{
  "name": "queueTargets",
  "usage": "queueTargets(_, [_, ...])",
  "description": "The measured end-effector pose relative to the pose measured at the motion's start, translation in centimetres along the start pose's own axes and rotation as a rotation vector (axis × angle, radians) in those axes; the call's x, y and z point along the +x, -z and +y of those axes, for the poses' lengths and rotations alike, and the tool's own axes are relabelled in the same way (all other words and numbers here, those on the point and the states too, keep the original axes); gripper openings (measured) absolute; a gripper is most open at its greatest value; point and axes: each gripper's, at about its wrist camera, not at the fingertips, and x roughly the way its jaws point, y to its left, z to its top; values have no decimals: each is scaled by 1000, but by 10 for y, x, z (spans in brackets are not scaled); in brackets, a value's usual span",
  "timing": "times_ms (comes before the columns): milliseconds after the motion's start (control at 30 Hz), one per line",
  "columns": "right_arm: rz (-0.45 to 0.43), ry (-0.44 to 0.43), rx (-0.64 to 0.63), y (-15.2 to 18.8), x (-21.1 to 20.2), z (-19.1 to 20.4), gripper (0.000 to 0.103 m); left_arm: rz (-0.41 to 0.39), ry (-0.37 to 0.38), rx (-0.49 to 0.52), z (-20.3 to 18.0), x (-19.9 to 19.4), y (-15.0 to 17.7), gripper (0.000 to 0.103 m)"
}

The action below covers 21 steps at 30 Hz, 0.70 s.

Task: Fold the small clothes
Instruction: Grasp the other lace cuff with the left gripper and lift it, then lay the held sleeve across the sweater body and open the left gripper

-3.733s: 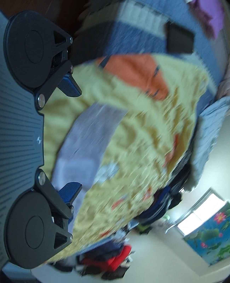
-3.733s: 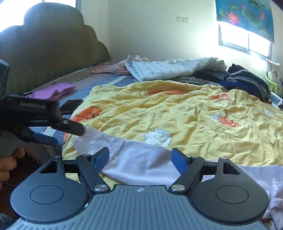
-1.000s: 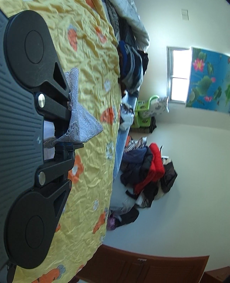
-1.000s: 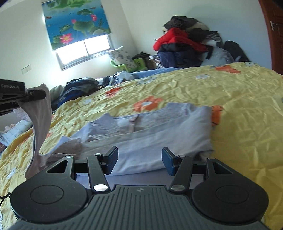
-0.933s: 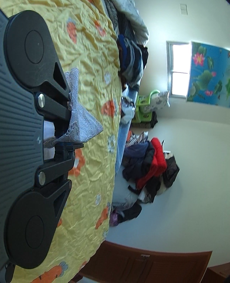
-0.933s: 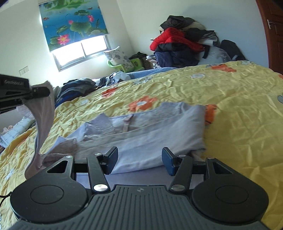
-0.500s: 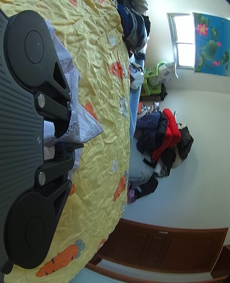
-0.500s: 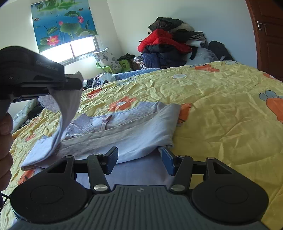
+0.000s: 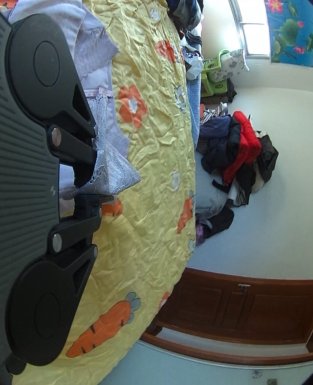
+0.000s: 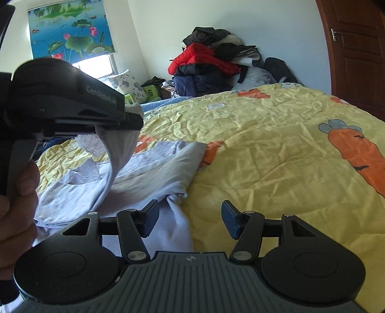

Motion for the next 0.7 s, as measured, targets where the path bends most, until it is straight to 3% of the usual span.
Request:
queueTargets(200, [-3,20,8,1,-5,-12,61,94,47,17,-11,18,7,5])
queueTargets(333, [-3,38,3,3,-11,-18,62,113,60,22,-19,19,6,9])
queueTargets(400, [-4,50,4,5,-14,-22,62,116,82,23,-22,17,4,19])
queueTargets(433, [-4,56,5,7,-16,-24,62,112,91,21,-24,16,2,33])
queueTargets(467, [-4,61,7,7,-18,-26,62,105,93,19,-26,14,1,56])
queueTargets(533, [-2,71,11,9,-19,-30,62,61,90,20,-30,9,-1,85])
queueTargets(700, [5,83,21,13,-20,-36,62,22,98,59,-42,0,-9,87])
